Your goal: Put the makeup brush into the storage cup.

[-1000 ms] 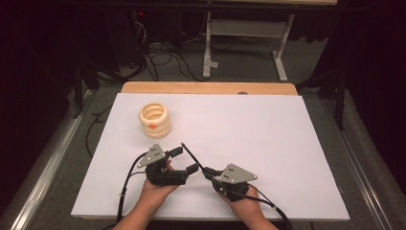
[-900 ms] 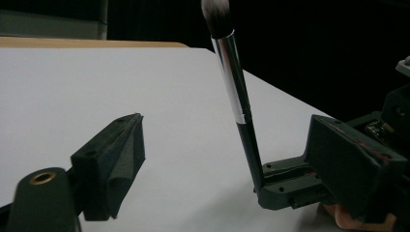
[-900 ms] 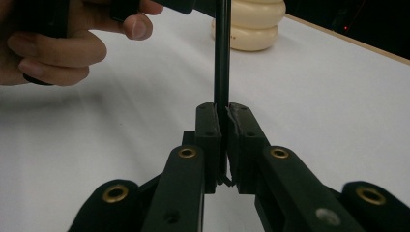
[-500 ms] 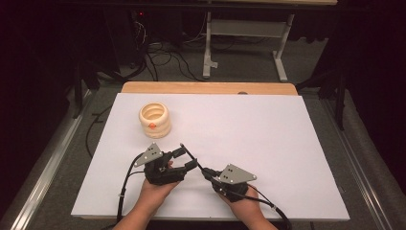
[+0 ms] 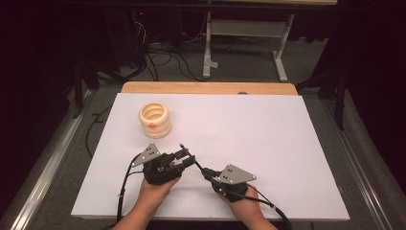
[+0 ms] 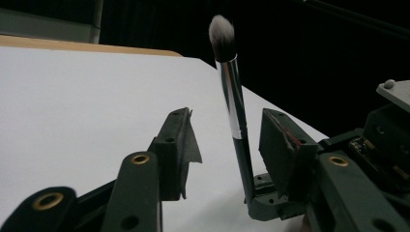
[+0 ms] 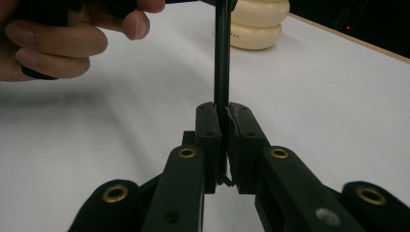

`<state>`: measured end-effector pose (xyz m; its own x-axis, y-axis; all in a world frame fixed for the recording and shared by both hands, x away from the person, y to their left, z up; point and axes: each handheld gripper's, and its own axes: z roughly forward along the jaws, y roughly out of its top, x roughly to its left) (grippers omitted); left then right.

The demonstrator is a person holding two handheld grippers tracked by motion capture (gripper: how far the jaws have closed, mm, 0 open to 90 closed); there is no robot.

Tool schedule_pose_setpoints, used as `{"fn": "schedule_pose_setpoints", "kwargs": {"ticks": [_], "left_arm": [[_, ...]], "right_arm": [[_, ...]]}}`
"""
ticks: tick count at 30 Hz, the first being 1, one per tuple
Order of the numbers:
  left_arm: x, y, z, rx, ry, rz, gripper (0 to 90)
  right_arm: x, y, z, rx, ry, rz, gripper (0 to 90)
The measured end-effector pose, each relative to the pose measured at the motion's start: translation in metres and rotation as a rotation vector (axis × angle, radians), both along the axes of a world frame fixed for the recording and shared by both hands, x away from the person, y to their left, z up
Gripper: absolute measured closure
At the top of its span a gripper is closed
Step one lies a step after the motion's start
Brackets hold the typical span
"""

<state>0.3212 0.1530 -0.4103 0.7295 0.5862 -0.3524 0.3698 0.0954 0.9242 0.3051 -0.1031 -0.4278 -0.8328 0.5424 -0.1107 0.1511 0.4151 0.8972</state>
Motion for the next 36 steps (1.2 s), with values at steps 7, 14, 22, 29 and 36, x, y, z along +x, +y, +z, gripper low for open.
{"fn": "schedule_pose_setpoints", "kwargs": {"ticks": [7, 14, 22, 29, 36], "left_arm": [[-0.0006, 0.0010, 0.0003, -0.004, -0.008, -0.004, 64.9], [-0.0009, 0.0014, 0.0008, -0.014, -0.010, -0.011, 69.6], [-0.0013, 0.0017, 0.0011, -0.020, -0.010, -0.016, 74.2], [-0.0015, 0.0020, 0.0011, -0.023, -0.016, -0.021, 77.3], [-0.0014, 0.0021, 0.0010, -0.032, -0.016, -0.032, 78.7]], "right_arm": [[0.0000, 0.0003, -0.0003, -0.004, -0.006, 0.002, 86.1], [-0.0003, 0.0004, 0.0000, -0.010, -0.005, 0.002, 86.2], [-0.0002, 0.0006, -0.0003, -0.013, -0.008, 0.005, 86.1], [-0.0008, 0.0014, -0.0004, -0.012, -0.003, 0.000, 86.2], [-0.0010, 0.0018, -0.0007, -0.011, -0.003, 0.001, 86.2]]}}
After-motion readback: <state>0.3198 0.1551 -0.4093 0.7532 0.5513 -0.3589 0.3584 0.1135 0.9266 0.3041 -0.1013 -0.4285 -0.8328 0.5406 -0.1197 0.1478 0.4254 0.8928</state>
